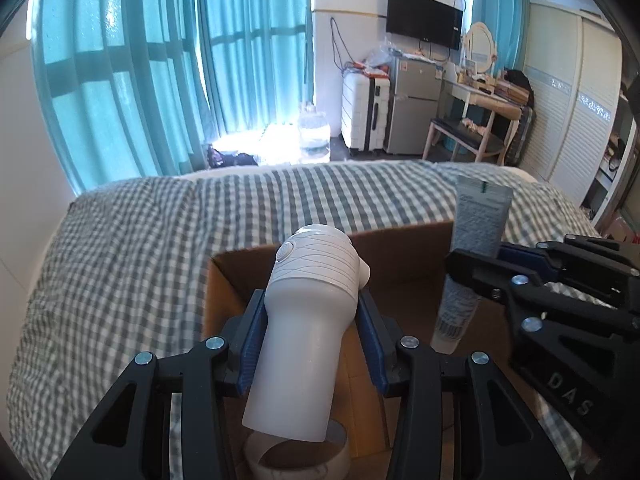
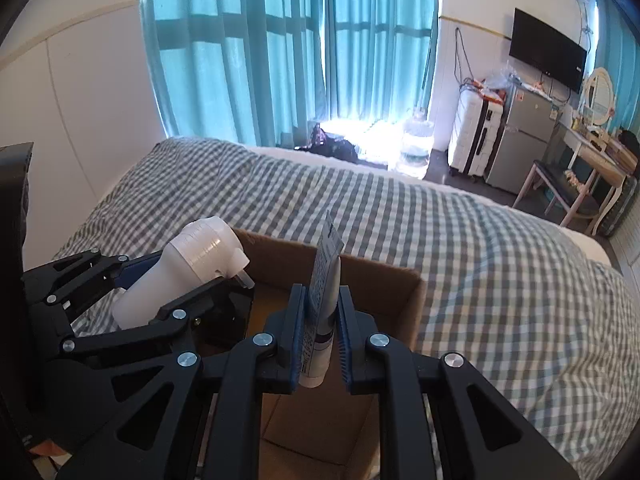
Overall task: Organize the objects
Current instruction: 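Lift the white bottle and toothpaste tube into the box and release both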
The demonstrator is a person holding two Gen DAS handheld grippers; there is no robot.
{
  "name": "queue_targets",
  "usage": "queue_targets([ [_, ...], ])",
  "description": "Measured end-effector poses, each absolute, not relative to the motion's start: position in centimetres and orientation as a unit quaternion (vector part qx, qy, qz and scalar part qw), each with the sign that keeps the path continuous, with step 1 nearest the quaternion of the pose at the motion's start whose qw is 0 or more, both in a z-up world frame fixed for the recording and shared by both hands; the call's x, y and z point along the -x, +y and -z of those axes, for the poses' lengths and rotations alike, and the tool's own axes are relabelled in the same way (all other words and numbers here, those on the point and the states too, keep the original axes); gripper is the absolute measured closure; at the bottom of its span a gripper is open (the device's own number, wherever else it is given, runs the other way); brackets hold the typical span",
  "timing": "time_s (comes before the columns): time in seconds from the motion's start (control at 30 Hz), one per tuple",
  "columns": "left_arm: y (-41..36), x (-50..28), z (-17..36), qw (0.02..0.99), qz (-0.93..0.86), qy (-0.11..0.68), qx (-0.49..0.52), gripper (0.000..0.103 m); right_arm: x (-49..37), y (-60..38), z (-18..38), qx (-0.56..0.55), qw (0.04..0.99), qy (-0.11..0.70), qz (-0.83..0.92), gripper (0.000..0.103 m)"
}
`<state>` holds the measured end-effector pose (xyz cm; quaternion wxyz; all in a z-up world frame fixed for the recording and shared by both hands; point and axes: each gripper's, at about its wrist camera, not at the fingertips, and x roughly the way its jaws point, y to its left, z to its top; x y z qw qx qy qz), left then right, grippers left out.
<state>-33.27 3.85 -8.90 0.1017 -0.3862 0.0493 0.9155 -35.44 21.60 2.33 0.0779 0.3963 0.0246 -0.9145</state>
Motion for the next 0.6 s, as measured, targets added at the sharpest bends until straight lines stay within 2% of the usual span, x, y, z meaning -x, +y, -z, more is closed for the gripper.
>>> queue_targets([
  [0.17, 4.2, 33.9, 10.7, 0.108, -0.91, 0.054, 0.397, 0.058, 36.2, 21.4, 0.2, -0.41, 0.078, 0.028, 0.908, 0.089],
  [0.4, 3.9, 34.1, 12.1, 0.112, -0.904, 0.044, 0.41, 0.055, 35.9, 22.8, 0.6, -0.41, 0.08, 0.006, 0.908, 0.088],
  [0.43, 3.9, 33.9, 11.9, 0.115, -0.905, 0.041, 0.408, 0.051, 35.8, 22.9, 0.4, -0.408, 0.079, 0.003, 0.91, 0.088],
  [0.47, 4.0, 33.8, 11.7, 0.115, -0.906, 0.04, 0.406, 0.039, 35.6, 23.0, 0.1, -0.406, 0.078, 0.002, 0.911, 0.088],
  [0.5, 4.0, 33.4, 11.2, 0.116, -0.908, 0.039, 0.401, 0.032, 35.4, 23.0, -0.4, -0.404, 0.076, 0.0, 0.912, 0.088],
  [0.53, 3.8, 33.3, 10.9, 0.115, -0.909, 0.038, 0.399, 0.018, 35.1, 23.2, -1.0, -0.399, 0.075, -0.001, 0.914, 0.088],
  [0.57, 3.6, 32.8, 10.2, 0.114, -0.912, 0.037, 0.392, 0.012, 34.9, 23.2, -1.7, -0.395, 0.074, -0.002, 0.916, 0.083],
  [0.6, 3.6, 32.4, 9.6, 0.116, -0.914, 0.037, 0.387, 0.012, 34.6, 23.4, -2.5, -0.39, 0.071, -0.004, 0.918, 0.073],
])
